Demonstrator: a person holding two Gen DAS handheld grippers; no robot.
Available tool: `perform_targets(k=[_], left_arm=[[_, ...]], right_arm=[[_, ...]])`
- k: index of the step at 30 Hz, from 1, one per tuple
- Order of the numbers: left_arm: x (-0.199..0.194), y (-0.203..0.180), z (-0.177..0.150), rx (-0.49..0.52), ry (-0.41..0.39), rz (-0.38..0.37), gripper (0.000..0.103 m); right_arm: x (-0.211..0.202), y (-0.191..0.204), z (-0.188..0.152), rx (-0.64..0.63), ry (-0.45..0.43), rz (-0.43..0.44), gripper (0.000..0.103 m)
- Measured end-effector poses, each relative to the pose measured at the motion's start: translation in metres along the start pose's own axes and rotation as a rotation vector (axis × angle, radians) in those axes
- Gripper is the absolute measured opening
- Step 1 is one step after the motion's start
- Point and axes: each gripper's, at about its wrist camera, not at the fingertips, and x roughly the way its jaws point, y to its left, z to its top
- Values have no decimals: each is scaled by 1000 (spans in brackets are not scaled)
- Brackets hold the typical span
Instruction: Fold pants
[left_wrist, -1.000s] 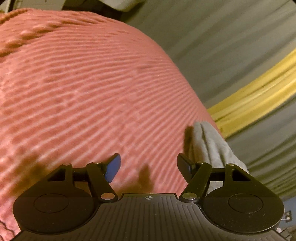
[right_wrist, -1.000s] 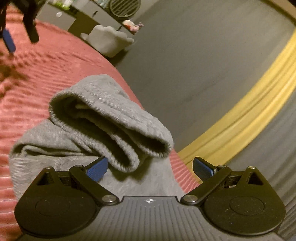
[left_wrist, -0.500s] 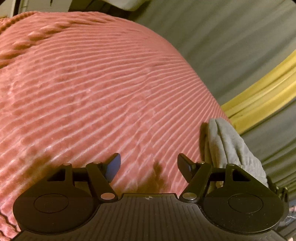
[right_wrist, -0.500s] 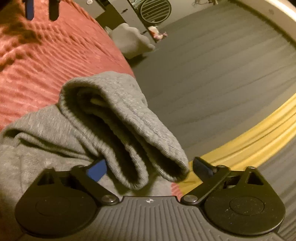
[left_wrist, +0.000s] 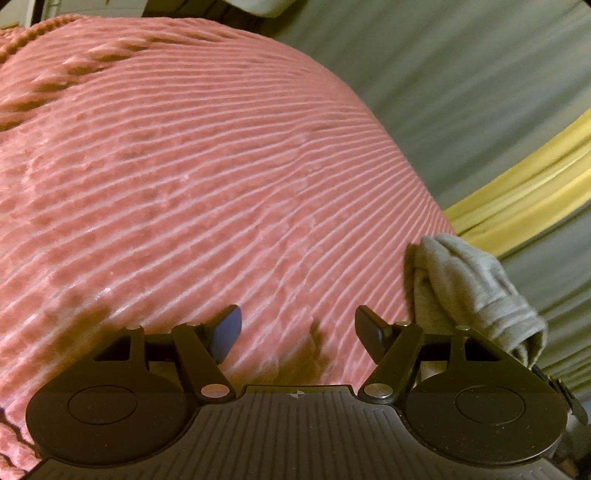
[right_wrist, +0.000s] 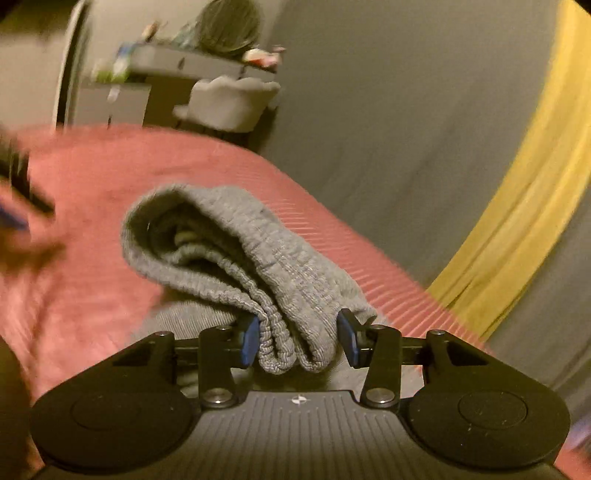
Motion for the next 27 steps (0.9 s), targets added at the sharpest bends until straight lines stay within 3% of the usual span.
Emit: perform_targets(k=[6, 10, 13, 20, 23, 25, 27], left_arm=[[-2, 2, 1, -5, 2, 3, 74], [-1, 3, -1, -7, 9, 7, 74], [-3, 1, -2, -2, 12, 6, 75], [0, 6, -2, -13, 23, 3, 75], [0, 4, -2, -4, 25, 9, 75], [-1, 3, -3, -4, 31, 13, 76], [-3, 2, -2, -8, 38, 14, 76]], right_arm=[[-2, -54, 14, 343, 13, 163, 43], [13, -58, 13, 423, 46, 158, 44], [23, -36, 15, 295, 40, 63, 51], [47, 2, 18, 62, 31, -56, 71], [53, 19, 18, -31, 22, -79, 66], [55, 28, 18, -79, 32, -91, 51], [51, 29, 22, -50, 47, -86, 43]])
